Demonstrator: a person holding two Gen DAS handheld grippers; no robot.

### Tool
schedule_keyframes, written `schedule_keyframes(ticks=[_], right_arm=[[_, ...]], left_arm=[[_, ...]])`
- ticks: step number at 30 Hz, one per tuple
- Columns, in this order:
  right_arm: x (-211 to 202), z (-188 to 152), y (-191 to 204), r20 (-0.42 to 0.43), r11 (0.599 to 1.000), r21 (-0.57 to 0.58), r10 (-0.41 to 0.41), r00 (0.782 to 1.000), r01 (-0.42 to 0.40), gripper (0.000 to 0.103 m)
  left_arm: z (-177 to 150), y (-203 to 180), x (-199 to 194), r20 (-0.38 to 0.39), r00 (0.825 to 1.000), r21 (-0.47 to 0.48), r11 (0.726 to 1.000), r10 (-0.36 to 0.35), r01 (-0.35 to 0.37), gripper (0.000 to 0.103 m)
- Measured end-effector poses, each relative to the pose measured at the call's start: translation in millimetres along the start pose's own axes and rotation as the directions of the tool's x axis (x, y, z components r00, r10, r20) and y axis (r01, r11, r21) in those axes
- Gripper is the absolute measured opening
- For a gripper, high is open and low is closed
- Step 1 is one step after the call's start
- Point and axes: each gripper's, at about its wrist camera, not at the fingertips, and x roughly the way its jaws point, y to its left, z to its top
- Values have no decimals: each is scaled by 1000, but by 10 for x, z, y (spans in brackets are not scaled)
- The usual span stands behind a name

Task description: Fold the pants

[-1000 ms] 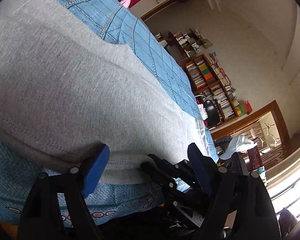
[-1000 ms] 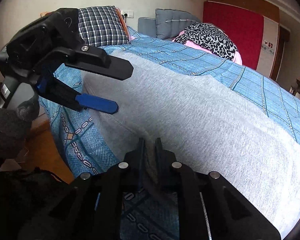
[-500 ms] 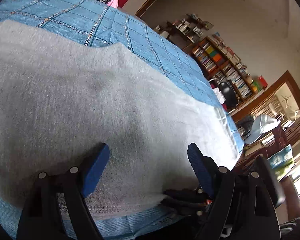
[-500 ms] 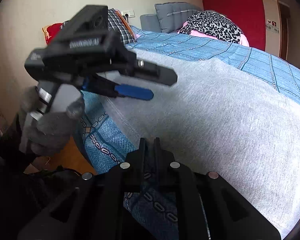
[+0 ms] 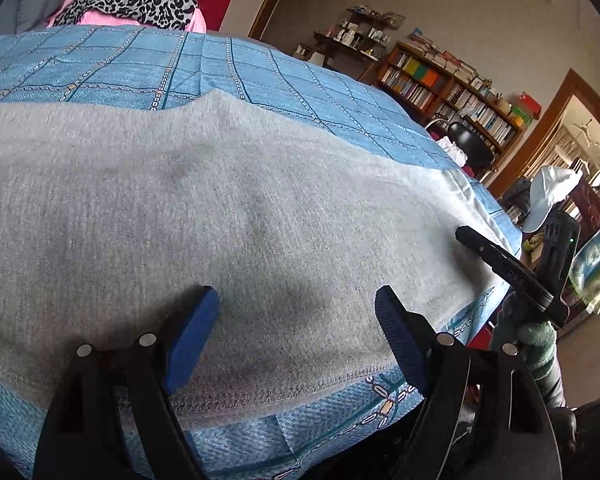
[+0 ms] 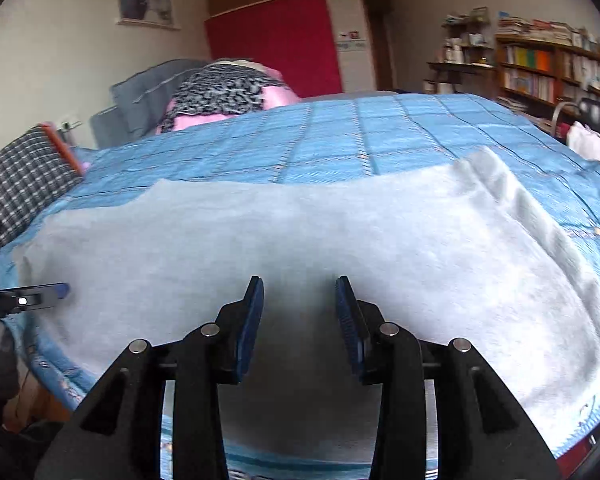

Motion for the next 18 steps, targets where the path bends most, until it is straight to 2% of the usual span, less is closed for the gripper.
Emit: schedule_keyframes(ticks=[3, 9, 12, 14, 18], right_arm=[[-19, -109, -300, 7, 993, 90, 75, 997, -75, 38], [-132, -38, -315, 47, 992, 98, 71, 996, -75, 38], [-199, -13, -411, 84, 992, 115, 40, 996, -49, 39], [-127, -50, -509, 52, 991, 131, 10, 999, -17, 40], [-25, -111, -445, 68, 995, 99, 10, 998, -17, 41]], left_arm=[[38, -92, 42, -11, 999, 29, 998, 50, -50, 80], [238, -250, 164, -14, 1000, 44, 999, 25, -24, 80], [312, -262, 279, -19, 999, 39, 998, 43, -42, 80], [298, -240, 367, -32, 998, 34, 998, 60, -59, 80], [247, -316, 399, -30, 994, 91, 991, 101, -98, 80]])
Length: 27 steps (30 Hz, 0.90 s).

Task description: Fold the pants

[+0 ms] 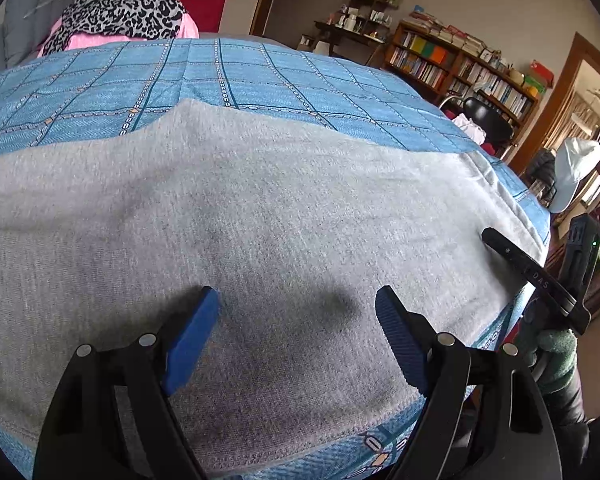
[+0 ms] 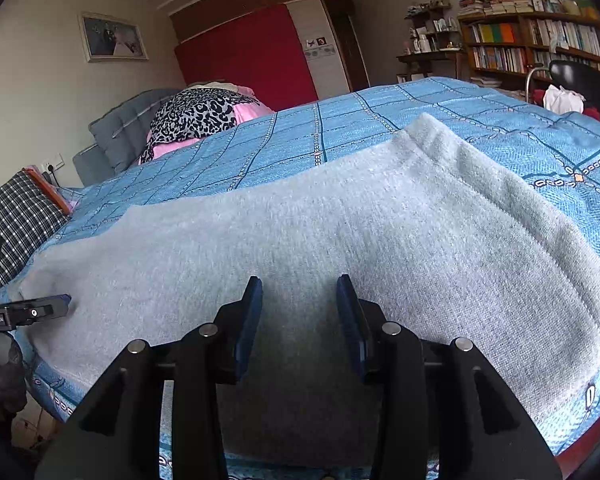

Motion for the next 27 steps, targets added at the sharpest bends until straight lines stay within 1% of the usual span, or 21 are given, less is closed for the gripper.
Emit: schedule_keyframes(ticks=[2, 4, 5, 8, 9, 11, 13, 15, 18, 21, 24, 26, 27], right_arm=[[15, -9, 27, 4, 1000, -7, 1, 1000, -1, 48], [28, -10, 67, 5, 1000, -11, 2, 1000, -2, 53], [43, -9, 93, 7, 1000, -16, -1, 1000, 1, 54], [63, -16, 133, 14, 1000, -22, -12, 1000, 12, 56], [62, -15, 135, 14, 1000, -20, -13, 1000, 13, 56], [63, -14, 131, 15, 1000, -15, -12, 1000, 12, 56], [71, -17, 145, 19, 1000, -12, -10, 1000, 10, 56], [65, -33, 131, 25, 1000, -19, -14, 1000, 14, 56], [67, -59, 154, 34, 999, -39, -19, 999, 20, 57], [60, -80, 168, 40, 998, -54, -16, 999, 18, 57], [49, -109, 165, 46, 998, -57, -7, 999, 9, 57], [43, -144, 177, 54, 998, -68, -8, 999, 12, 58], [41, -160, 188, 58, 997, -73, -11, 998, 15, 58]], left_arm=[[46, -23, -7, 0, 1000, -1, 1000, -6, 6, 80], [168, -33, 2, 12, 1000, -8, 1000, -28, 28, 80], [254, -49, 18, 21, 999, -6, 1000, -27, 27, 80], [534, -114, 114, 43, 999, 11, 1000, 6, -6, 80], [635, -155, 174, 33, 999, 18, 1000, 14, -14, 80], [818, -251, 323, -8, 1000, 40, 999, -19, 19, 80], [979, -345, 519, -68, 997, 49, 998, -33, 37, 80], [1117, -404, 759, -135, 990, 46, 997, -47, 54, 80], [1281, -456, 1122, -211, 977, 35, 999, -29, 37, 80], [1371, -464, 1439, -255, 966, 46, 999, 34, -23, 80], [1447, -462, 1609, -252, 964, 60, 995, 89, -77, 81], [1488, -461, 1678, -247, 964, 54, 995, 97, -86, 86], [1497, -476, 1705, -241, 964, 61, 993, 113, -101, 87]])
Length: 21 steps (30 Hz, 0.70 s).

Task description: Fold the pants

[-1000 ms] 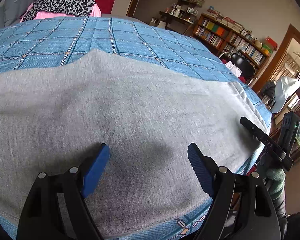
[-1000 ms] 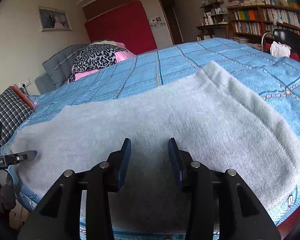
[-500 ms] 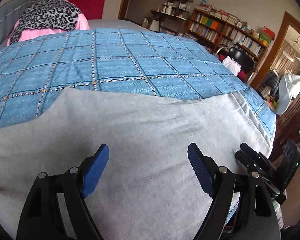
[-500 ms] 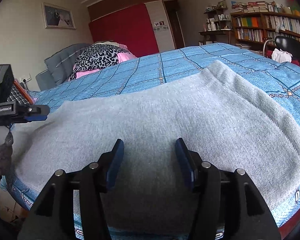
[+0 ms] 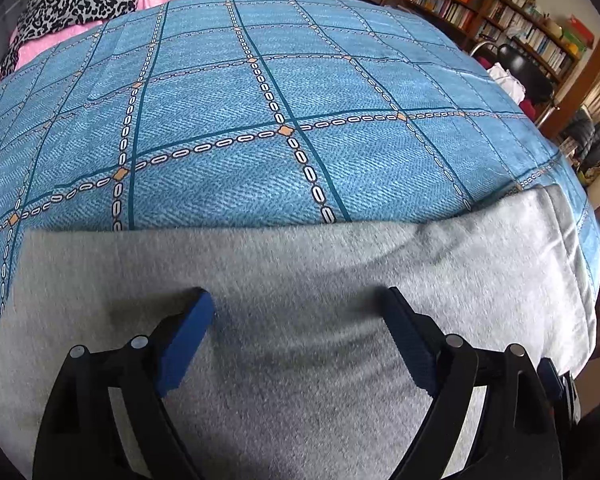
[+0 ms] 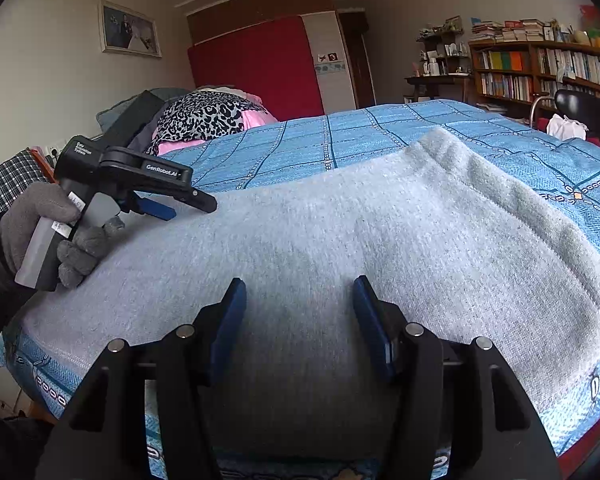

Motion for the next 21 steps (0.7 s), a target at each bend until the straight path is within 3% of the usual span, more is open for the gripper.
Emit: schedule_keyframes(ticks=[6, 13, 17, 21], right_arm=[[-20, -41, 29, 13, 1000, 3, -5, 1000, 5, 58], [-227, -122, 84, 29, 1000, 17, -23, 999, 22, 58], [-457, -224, 38, 63, 996, 31, -85, 994, 83, 59], [-715, -263, -244, 95, 973, 144, -196, 976, 181, 59]], left_arm=[[87, -113, 90, 21, 996, 24, 996, 89, -89, 89], [65, -114, -14, 54, 995, -9, 996, 85, -85, 89], [9, -229, -75, 75, 995, 8, 997, 72, -73, 89], [-51, -395, -145, 103, 992, 44, 996, 71, -76, 89]])
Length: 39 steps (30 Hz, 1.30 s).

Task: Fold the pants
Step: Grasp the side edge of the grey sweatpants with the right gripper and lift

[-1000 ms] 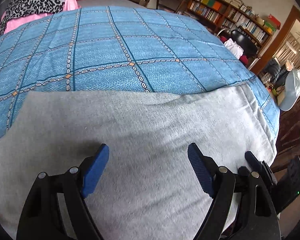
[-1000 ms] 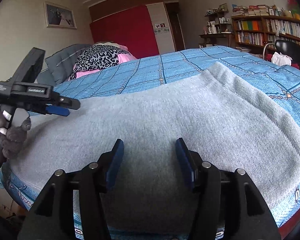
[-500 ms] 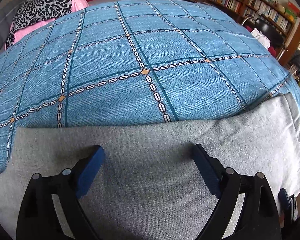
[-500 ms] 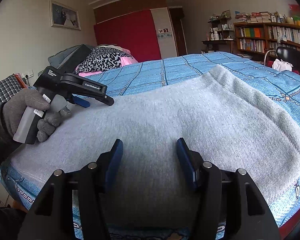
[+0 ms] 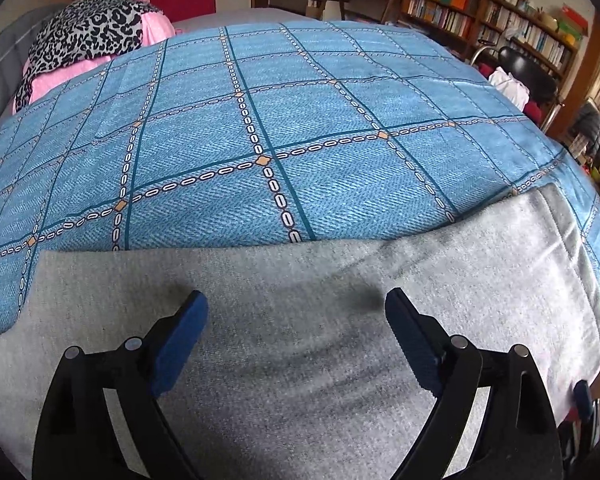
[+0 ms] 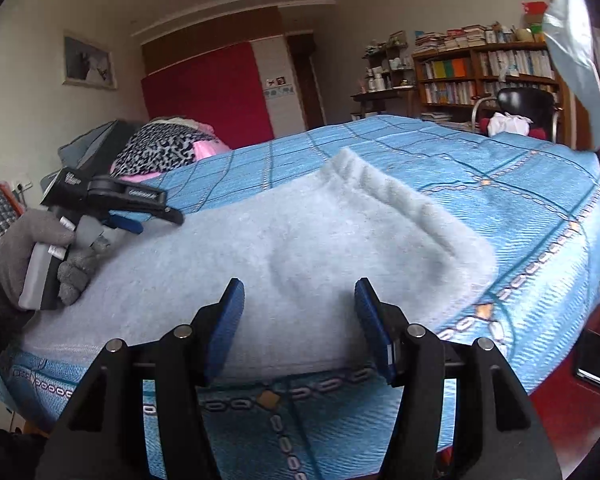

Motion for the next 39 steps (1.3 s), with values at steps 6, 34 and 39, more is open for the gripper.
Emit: schedule_keyframes(ticks=[6, 34, 39], right_arm=[[-121, 97, -590, 33, 975, 204, -97, 995, 88, 59], [253, 134, -907, -9, 928, 372, 10, 1000, -6, 49], [219, 197, -738, -18, 940, 338, 57, 998, -48, 34]], left_arm=[[-52, -229, -120, 13, 998, 25, 998, -54, 54, 89], [-145, -1073, -163, -60, 970, 152, 958, -237, 243, 89], [-157, -1177, -173, -75, 956, 165, 942, -282, 291, 89]])
